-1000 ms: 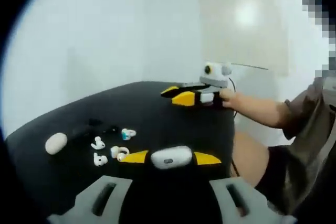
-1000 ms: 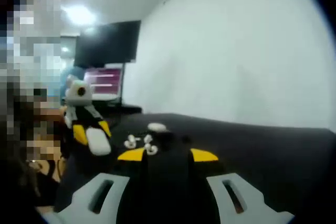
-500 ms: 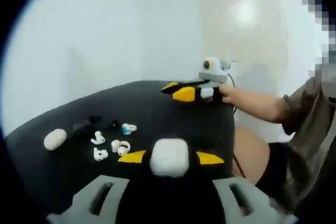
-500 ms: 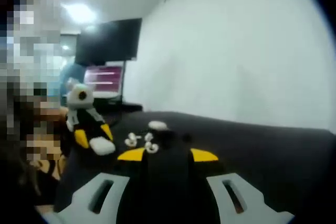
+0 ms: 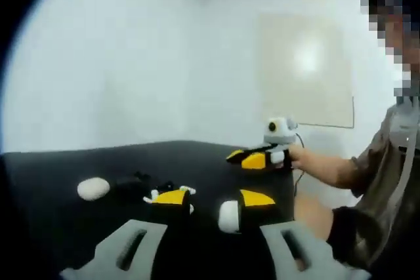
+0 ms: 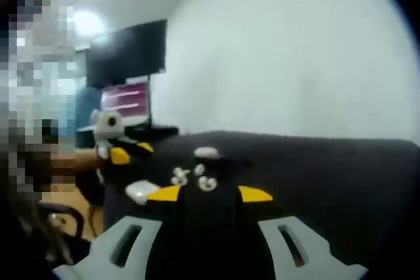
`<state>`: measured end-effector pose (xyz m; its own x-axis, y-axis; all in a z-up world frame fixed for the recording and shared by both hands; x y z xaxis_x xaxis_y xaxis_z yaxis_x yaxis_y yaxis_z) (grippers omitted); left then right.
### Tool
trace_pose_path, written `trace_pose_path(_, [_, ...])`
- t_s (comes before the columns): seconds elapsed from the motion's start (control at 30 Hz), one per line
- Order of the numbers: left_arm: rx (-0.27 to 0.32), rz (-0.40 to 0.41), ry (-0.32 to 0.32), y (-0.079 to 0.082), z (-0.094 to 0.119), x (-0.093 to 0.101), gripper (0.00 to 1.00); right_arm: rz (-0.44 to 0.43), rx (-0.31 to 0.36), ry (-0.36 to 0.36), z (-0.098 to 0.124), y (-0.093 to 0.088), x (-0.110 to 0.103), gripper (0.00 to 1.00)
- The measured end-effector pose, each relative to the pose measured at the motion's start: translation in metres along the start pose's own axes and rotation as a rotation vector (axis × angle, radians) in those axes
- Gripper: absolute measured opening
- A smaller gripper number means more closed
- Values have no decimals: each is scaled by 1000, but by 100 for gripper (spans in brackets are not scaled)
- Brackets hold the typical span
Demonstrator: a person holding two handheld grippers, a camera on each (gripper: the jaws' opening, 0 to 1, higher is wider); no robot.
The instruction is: Pick up three earphones and place each one into its charging case using tactile feedback, ensure that each earphone is properly inserted and securely positioned inside the case.
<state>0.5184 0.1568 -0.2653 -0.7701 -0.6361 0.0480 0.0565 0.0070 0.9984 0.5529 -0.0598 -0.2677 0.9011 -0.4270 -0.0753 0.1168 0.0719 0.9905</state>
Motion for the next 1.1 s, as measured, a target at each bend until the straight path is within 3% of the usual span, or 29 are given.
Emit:
trace_pose_path(0.07, [-81,17,-34,-9,-2,3,21,6,-36,28,-5,-5,-26,32])
trace_pose_path(0.13, [-87,33,-60,-11,-6,4,21,-5,-32,69,-10,-7,-49,32])
trace_pose_path(0.23, [-145,118,-131,-16,-7,9,25,-59,-21,114,-17,-12,-79,32])
trace_pose_path(0.37, [-124,151,-155,-12,-7,6,26,-81,-34,155,-25,-21,-99,32])
trace_pose_path(0.47, [-136,156,-181,-13,-8,10,29,-96,-90,155,-33,-30,-98,32])
trace_pose_path(0.73, [-175,161,-207,-18,-9,12,30,-95,-129,136,-37,-37,-91,33])
trace_pose_path(1.1, [-167,115,-185,-18,-9,9,26,-22,-136,91,-35,-26,-90,32])
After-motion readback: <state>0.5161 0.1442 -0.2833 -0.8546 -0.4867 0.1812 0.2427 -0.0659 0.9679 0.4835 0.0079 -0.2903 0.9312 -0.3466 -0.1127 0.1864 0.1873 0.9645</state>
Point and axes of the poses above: the point that each gripper's makers call its tool centre point, and the gripper's own axes: z roughly backward along the fingers, x roughly to its right, y roughly out of its top, the point moved 5 cm from there along z, roughly backward along the fingers, and after that the axes turned 6 degrees about y, right-handed, at the moved point
